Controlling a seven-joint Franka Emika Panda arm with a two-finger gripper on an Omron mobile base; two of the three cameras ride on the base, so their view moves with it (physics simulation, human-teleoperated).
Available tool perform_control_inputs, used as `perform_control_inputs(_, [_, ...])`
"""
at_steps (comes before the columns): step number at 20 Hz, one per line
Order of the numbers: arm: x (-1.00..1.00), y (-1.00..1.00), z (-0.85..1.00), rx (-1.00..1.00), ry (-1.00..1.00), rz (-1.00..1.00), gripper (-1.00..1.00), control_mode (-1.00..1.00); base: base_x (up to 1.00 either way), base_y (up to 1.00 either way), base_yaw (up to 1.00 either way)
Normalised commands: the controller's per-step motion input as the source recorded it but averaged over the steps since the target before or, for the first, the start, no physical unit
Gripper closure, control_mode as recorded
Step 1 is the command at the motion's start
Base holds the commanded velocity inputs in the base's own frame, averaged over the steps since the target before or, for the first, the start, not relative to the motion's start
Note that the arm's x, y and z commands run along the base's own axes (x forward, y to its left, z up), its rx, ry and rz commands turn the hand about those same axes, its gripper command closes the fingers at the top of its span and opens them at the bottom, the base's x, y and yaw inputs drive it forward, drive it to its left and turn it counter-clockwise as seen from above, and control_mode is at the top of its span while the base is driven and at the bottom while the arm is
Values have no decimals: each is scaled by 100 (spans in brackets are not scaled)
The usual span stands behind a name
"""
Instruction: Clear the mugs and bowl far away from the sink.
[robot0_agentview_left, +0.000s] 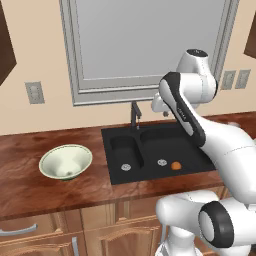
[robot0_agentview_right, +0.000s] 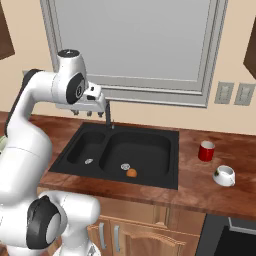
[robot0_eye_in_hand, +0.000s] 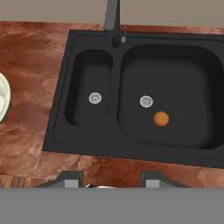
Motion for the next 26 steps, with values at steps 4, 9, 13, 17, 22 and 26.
perform_control_inputs(4, [-29,3,0,0,-4,0,-100,-100,0,0,0])
perform_control_inputs(9, [-55,42,-8,1,-5,0,-100,-100,0,0,0])
perform_control_inputs(13, [-36,74,-18,0,-5,0,-100,-100,0,0,0])
perform_control_inputs(17, [-16,75,-24,9,-2,-2,-100,-100,0,0,0])
perform_control_inputs(22, [-1,69,-25,15,0,-4,-100,-100,0,0,0])
perform_control_inputs(26, [0,63,-28,16,0,-4,-100,-100,0,0,0])
